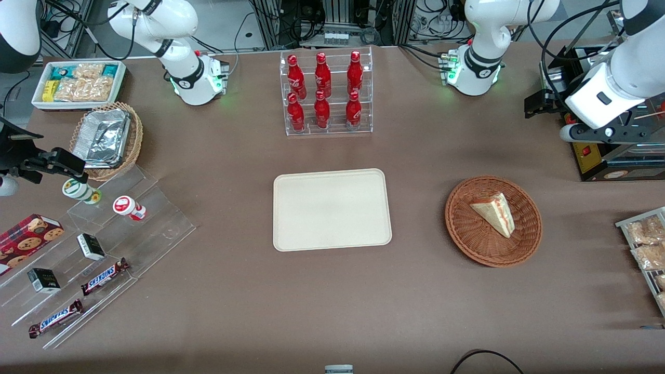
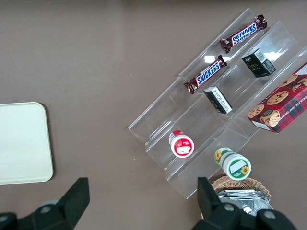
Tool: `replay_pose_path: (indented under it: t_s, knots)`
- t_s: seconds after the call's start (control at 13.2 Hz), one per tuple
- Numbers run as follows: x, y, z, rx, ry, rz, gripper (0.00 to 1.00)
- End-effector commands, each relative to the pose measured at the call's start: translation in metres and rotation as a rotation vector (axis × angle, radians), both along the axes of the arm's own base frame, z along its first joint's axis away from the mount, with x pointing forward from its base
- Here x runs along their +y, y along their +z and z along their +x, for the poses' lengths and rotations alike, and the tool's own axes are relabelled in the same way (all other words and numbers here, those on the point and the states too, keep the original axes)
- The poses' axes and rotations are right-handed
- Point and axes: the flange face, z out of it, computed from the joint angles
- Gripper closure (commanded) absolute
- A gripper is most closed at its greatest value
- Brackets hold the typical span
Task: Place sandwich from basket to tray
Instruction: 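Move the left gripper over the wicker basket above the sandwich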
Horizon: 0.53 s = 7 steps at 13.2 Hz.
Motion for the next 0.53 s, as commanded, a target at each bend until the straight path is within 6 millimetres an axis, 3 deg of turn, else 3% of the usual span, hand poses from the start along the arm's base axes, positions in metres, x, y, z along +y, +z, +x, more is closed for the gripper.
replay_pose_path:
  t_s: [0.0,0.3,0.45]
  knots:
    - [0.001,0.008,-0.001,-0.036,-0.012,-0.014,0.0]
    - [0.002,-0.001,0.003,-0.04,-0.01,-0.01,0.0]
    - [0.002,-0.024,0.007,-0.023,-0.006,-0.01,0.0]
